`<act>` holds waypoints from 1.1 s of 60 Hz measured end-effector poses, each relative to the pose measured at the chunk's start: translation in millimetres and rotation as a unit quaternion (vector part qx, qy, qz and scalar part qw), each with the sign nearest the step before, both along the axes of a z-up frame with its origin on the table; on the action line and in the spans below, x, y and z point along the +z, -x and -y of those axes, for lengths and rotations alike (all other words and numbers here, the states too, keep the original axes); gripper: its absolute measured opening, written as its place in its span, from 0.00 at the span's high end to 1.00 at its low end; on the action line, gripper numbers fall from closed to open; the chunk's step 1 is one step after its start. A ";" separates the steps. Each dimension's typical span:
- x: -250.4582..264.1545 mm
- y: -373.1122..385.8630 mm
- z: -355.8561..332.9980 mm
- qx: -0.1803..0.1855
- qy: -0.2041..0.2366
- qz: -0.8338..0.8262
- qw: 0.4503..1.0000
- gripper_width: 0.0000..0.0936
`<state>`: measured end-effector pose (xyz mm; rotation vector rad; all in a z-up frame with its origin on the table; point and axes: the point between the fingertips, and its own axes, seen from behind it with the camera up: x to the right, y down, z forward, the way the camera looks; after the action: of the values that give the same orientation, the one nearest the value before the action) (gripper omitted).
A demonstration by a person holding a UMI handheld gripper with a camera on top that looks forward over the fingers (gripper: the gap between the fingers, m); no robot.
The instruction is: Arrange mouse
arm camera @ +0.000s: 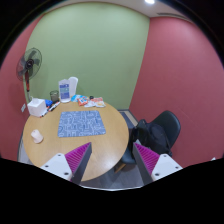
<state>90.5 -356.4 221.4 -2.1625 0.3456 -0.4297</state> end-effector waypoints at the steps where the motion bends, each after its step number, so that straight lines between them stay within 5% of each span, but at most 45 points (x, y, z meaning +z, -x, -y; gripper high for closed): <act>1: -2.3 1.5 1.4 0.000 0.003 -0.002 1.000 0.11; 11: -60.4 42.6 15.0 0.018 0.022 -0.036 0.999 0.11; 21: -121.1 123.9 16.9 0.078 0.062 -0.067 0.993 0.11; 37: -175.6 267.6 -83.7 0.167 0.057 -0.100 0.979 0.10; 66: -227.7 337.3 -263.6 0.202 0.064 -0.059 0.976 0.11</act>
<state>-246.8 -92.8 -6.3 -2.3159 -0.0630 -0.0945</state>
